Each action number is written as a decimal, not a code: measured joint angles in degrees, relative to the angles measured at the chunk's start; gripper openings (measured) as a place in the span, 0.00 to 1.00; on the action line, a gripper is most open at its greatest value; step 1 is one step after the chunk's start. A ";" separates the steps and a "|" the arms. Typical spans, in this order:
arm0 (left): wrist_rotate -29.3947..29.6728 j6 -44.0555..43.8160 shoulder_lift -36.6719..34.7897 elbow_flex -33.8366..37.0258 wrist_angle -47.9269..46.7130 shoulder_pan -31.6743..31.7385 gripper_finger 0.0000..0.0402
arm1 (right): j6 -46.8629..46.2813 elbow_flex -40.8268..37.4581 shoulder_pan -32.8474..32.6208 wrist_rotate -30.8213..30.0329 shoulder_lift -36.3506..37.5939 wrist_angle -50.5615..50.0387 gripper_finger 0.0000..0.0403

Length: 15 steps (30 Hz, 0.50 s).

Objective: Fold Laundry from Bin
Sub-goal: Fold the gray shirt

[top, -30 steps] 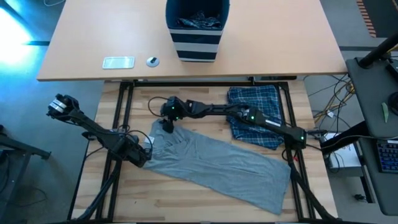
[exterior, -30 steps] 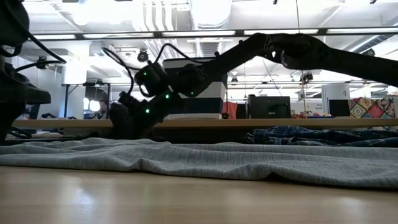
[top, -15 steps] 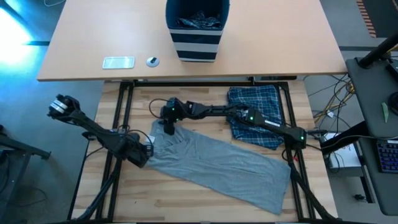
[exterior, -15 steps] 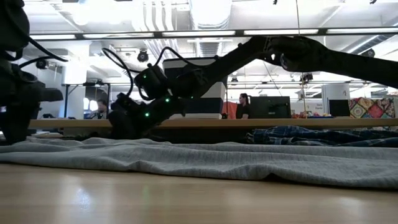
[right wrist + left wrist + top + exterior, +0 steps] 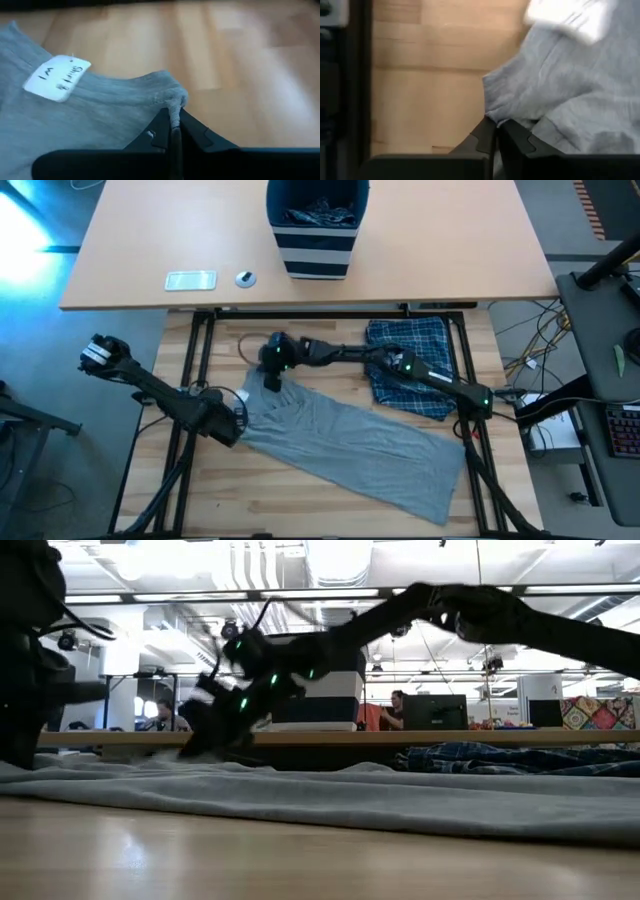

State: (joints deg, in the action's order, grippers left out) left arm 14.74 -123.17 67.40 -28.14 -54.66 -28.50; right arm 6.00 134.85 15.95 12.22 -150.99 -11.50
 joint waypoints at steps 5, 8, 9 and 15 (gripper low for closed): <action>2.61 2.05 -6.00 1.31 1.11 3.14 0.00 | -1.03 0.22 2.89 0.01 5.43 -4.07 0.03; 2.73 3.24 -7.31 1.20 1.34 4.63 0.00 | -1.52 0.16 4.62 0.09 6.22 -5.66 0.03; 2.71 3.60 -7.51 0.91 1.29 4.96 0.00 | -1.50 0.06 5.15 0.08 6.29 -6.12 0.03; 7.04 7.39 -6.64 -5.47 -1.95 6.45 0.00 | -1.38 0.11 7.23 0.38 7.64 -8.61 0.03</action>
State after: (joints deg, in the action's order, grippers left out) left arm 21.78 -115.78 60.76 -33.61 -56.61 -22.05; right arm 4.63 134.96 23.18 12.60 -143.34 -20.11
